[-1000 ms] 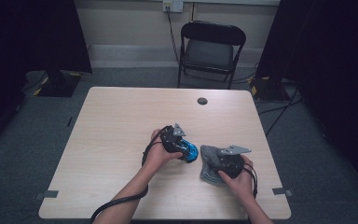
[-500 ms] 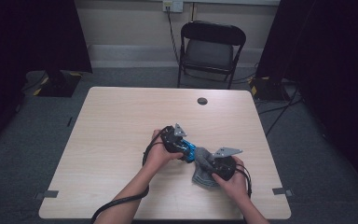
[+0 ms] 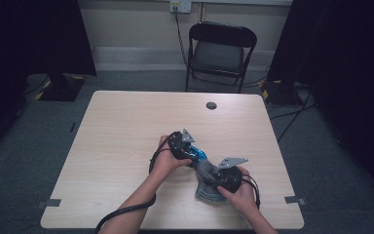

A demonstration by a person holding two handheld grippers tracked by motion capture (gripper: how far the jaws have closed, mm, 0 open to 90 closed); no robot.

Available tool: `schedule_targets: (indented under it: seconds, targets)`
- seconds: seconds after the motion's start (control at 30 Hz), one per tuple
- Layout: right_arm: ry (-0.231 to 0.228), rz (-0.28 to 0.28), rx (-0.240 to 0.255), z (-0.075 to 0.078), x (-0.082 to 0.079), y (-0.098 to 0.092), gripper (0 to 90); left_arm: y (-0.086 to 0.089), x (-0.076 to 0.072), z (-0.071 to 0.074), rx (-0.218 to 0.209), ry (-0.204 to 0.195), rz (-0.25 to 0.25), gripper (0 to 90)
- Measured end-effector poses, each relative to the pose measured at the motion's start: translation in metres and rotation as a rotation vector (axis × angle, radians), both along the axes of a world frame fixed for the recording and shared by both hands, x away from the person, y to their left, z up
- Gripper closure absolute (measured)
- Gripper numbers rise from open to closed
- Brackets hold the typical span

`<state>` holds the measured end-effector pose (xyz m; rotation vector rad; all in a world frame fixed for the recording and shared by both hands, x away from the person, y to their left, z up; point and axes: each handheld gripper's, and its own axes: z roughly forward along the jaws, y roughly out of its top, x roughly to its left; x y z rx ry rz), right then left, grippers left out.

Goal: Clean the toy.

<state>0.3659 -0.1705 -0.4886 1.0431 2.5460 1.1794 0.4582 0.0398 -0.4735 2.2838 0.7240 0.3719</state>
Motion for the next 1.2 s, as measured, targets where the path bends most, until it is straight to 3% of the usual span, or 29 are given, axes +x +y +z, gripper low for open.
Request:
schedule_targets:
  seconds: [0.3, 0.53, 0.67, 0.9, 1.1, 1.2]
  targets:
    - [0.0, 0.059, 0.011, -0.001, -0.003, 0.014, 70.3, 0.0, -0.001, -0.001, -0.007, -0.008, 0.001, 14.9]
    - [0.011, 0.122, 0.041, 0.0, -0.006, 0.015, 70.6, 0.001, -0.001, -0.001, -0.012, -0.012, -0.002, 15.3]
    - [0.003, 0.155, 0.029, 0.006, -0.008, 0.01, 70.8, 0.002, -0.001, -0.002, -0.017, -0.013, -0.004, 15.3]
    - [0.0, 0.104, 0.053, 0.019, -0.006, -0.021, 70.8, 0.002, -0.001, -0.002, -0.019, -0.015, -0.007, 15.3]
    - [-0.017, 0.008, 0.101, 0.031, 0.004, -0.052, 70.9, 0.002, -0.001, -0.002, -0.017, -0.013, -0.007, 15.3]
    - [-0.051, -0.049, 0.112, 0.035, 0.01, -0.063, 70.8, 0.002, -0.001, -0.002, -0.016, -0.013, -0.008, 15.3]
